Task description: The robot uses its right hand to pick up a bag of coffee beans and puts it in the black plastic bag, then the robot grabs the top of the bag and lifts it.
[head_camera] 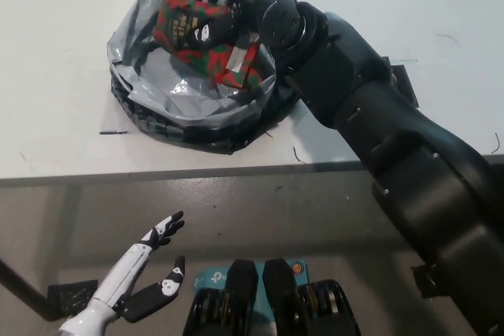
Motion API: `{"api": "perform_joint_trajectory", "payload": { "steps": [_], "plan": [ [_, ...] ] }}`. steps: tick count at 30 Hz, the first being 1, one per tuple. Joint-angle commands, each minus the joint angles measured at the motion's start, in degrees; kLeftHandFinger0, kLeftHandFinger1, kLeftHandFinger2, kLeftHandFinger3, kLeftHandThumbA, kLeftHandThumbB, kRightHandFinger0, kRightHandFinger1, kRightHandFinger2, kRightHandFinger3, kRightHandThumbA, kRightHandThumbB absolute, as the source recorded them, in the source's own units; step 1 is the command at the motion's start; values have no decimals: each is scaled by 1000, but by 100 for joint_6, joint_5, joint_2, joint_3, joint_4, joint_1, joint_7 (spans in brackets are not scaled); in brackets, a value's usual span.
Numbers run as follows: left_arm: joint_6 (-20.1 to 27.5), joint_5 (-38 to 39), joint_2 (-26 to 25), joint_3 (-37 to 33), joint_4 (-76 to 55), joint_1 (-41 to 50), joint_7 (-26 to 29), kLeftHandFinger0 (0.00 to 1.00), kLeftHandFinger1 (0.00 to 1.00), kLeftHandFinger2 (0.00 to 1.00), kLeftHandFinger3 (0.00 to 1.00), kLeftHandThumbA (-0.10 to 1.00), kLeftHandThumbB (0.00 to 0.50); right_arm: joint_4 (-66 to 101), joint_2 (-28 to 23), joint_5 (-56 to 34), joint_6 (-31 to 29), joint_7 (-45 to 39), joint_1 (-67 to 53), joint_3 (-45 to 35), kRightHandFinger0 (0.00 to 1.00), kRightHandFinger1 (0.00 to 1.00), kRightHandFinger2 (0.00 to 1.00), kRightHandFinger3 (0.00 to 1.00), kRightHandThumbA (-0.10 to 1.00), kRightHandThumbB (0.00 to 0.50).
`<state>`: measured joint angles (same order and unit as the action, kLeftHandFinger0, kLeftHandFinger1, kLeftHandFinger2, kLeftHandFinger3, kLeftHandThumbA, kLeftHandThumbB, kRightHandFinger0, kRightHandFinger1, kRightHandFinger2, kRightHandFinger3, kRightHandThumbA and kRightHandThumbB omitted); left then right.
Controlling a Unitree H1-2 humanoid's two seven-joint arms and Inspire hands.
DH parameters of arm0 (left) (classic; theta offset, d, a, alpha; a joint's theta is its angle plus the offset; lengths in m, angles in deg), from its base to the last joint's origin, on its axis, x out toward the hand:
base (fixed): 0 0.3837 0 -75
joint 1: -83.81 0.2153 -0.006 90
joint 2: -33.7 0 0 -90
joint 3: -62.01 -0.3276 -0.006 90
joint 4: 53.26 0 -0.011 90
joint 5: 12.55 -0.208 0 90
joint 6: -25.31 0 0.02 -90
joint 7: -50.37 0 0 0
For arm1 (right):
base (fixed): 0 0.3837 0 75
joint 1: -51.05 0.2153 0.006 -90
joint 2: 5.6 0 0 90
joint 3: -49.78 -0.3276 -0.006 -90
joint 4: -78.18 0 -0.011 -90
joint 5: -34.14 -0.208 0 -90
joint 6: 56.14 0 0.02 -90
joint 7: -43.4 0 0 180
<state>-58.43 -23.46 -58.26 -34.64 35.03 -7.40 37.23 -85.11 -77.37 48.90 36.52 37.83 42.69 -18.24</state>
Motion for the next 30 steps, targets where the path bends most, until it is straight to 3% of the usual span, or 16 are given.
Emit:
{"api": "perform_joint_trajectory", "payload": {
  "steps": [1, 3, 4, 5, 6, 7, 8, 9, 10, 11, 12, 13, 14, 15, 19, 30],
  "plan": [
    [-19, -86, -183, -48, -243, -131, -122, 1000, 1000, 1000, 1000, 316, 268, 214, 0, 235, -505, 467, 519, 7, 83, 356, 680, 661, -32, 91],
    [-1, -110, -191, -64, -236, -157, -122, 1000, 1000, 1000, 1000, 318, 265, 196, -10, 281, -514, 505, 502, 6, 153, 446, 758, 716, 44, 96],
    [24, -122, -198, -73, -223, -176, -125, 1000, 1000, 1000, 1000, 320, 266, 187, -19, 302, -490, 503, 497, 1, 310, 609, 913, 793, 164, 107],
    [14, -160, -207, -86, -227, -190, -129, 1000, 1000, 1000, 1000, 322, 265, 183, -25, 308, -414, 486, 492, -15, 683, 998, 1000, 878, 306, 121],
    [-2, -176, -213, -94, -232, -197, -137, 1000, 1000, 1000, 1000, 322, 265, 178, -30, 308, -352, 488, 478, -34, 883, 1000, 1000, 1000, 377, 145],
    [14, -181, -213, -100, -226, -202, -139, 1000, 1000, 1000, 1000, 312, 262, 184, -36, 291, -351, 503, 459, -63, 939, 1000, 1000, 998, 442, 153],
    [26, -181, -213, -103, -222, -204, -141, 1000, 1000, 1000, 1000, 312, 262, 189, -41, 281, -359, 515, 446, -84, 939, 1000, 1000, 998, 442, 153],
    [60, -204, -213, -117, -210, -213, -136, 1000, 1000, 1000, 1000, 310, 268, 227, -59, 259, -410, 587, 402, -132, 720, 859, 908, 910, 421, 101],
    [74, -217, -214, -123, -207, -216, -131, 1000, 1000, 1000, 1000, 310, 268, 239, -63, 256, -435, 621, 388, -147, 720, 859, 908, 910, 421, 101],
    [79, -244, -218, -134, -209, -220, -128, 1000, 1000, 1000, 1000, 311, 269, 250, -74, 256, -558, 712, 356, -165, 621, 788, 886, 880, 363, 96],
    [80, -262, -220, -144, -210, -225, -127, 1000, 1000, 1000, 1000, 312, 269, 257, -84, 258, -645, 773, 334, -178, 640, 764, 851, 854, 388, 97],
    [72, -238, -219, -156, -203, -236, -145, 1000, 1000, 1000, 1000, 305, 267, 273, -117, 323, -864, 861, 287, -142, 741, 878, 969, 991, 435, 176],
    [67, -242, -216, -163, -197, -242, -145, 1000, 1000, 1000, 1000, 304, 267, 282, -135, 348, -916, 807, 272, -118, 1000, 1000, 1000, 1000, 595, 286],
    [76, -252, -215, -174, -189, -246, -142, 1000, 1000, 1000, 1000, 304, 268, 297, -166, 394, -967, 687, 253, -59, 1000, 1000, 1000, 1000, 748, 374],
    [20, -314, -212, -232, -229, -244, -151, 1000, 1000, 1000, 1000, 313, 272, 403, -269, 672, -850, 302, 171, 252, 1000, 1000, 1000, 1000, 978, 499],
    [-108, -476, -271, -313, -258, -355, -227, 1000, 1000, 1000, 1000, 347, 272, 502, -557, 753, -734, 351, -31, 272, 1000, 1000, 1000, 1000, 1000, 450]
  ]
}}
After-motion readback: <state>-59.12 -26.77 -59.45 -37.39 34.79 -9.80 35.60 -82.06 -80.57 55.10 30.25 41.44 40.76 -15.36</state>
